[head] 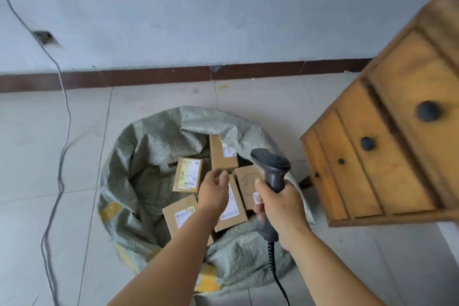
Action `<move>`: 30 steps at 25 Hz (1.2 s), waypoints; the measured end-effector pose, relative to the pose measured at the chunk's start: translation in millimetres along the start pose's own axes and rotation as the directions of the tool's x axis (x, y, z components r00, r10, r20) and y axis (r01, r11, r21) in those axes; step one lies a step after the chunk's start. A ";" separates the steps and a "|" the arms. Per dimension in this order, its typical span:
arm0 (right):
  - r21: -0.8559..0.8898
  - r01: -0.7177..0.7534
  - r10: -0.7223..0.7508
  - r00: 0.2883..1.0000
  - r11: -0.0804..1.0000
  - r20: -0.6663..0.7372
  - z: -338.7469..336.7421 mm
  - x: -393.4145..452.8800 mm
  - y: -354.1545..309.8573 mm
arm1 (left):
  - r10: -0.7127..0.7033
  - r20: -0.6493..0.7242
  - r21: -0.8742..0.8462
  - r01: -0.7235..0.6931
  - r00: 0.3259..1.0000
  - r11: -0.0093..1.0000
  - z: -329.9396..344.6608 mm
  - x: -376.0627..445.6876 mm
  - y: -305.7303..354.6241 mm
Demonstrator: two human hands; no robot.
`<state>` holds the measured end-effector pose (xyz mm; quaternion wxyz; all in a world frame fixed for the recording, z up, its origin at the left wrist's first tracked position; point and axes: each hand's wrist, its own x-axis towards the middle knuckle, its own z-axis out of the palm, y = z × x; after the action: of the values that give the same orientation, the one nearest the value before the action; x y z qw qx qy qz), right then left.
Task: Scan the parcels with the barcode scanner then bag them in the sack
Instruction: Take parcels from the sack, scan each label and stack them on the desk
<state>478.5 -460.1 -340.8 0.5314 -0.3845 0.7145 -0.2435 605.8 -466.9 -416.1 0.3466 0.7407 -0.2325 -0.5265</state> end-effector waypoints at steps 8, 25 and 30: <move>0.060 0.061 -0.053 0.991 0.996 -0.120 -162.0 -149.9 -119.9 | 0.179 0.275 -0.043 -0.174 0.945 0.984 51.2 -184.3 167.3; 0.420 0.123 0.267 0.605 0.899 -0.750 -385.5 -438.1 -93.5 | 0.112 0.932 0.145 -0.636 0.345 0.758 229.7 -482.1 197.7; 0.477 0.101 0.338 0.580 0.873 -0.741 -419.8 -469.9 -64.3 | 0.074 0.971 0.155 -0.836 0.226 0.526 259.0 -518.9 175.9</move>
<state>165.4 -143.5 109.7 0.2409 -0.0405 0.8195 -0.5184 190.5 -283.1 -14.9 0.0233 0.2851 -0.7772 -0.5605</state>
